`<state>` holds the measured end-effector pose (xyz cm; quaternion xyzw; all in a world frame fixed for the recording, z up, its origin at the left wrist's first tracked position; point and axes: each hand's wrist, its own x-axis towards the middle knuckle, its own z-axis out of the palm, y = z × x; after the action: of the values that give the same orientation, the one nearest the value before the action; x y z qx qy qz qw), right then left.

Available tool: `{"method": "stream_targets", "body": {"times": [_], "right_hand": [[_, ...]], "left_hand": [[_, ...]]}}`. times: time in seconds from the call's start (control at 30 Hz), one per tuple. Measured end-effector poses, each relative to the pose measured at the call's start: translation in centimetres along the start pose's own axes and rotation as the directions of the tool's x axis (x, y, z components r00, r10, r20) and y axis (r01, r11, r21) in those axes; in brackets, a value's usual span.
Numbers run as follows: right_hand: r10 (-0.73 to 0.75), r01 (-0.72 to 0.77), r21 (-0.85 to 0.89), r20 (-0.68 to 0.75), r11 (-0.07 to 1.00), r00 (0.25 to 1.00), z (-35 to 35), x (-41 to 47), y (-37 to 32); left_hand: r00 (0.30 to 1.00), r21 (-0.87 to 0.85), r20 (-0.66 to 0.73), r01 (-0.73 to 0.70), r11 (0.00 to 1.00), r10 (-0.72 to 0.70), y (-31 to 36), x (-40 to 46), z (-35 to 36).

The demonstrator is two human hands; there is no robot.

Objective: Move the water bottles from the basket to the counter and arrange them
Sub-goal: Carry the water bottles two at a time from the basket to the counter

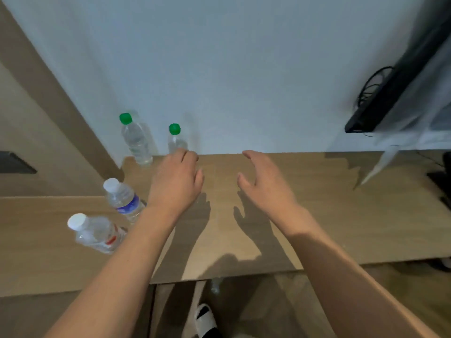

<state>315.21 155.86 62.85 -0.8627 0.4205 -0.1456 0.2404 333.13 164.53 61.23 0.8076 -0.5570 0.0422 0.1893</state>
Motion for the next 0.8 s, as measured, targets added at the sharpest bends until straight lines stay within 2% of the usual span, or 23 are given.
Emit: {"method": "stream_targets", "body": {"times": [0.13,0.33,0.53,0.8], "right_hand": [[0.164,-0.162,0.022,-0.148,0.986,0.975,-5.8,-6.1,7.1],[0.372,-0.371,0.069,-0.327,0.926,0.869,-14.2,-18.4,17.9],[0.552,-0.573,0.101,-0.446,0.814,0.705,-21.2,-33.2,28.0],[0.703,-0.752,0.220,-0.580,0.621,0.412,-28.2,-51.2,36.3]], "left_hand": [[0.977,-0.042,0.023,-0.209,0.977,0.210,9.9,0.6,2.0],[0.893,-0.127,0.060,-0.436,0.891,0.445,27.5,-2.5,5.2],[0.747,-0.231,0.029,-0.641,0.732,0.664,45.7,-8.8,8.2],[0.497,-0.374,0.019,-0.801,0.467,0.868,66.2,-18.3,10.9]]}}
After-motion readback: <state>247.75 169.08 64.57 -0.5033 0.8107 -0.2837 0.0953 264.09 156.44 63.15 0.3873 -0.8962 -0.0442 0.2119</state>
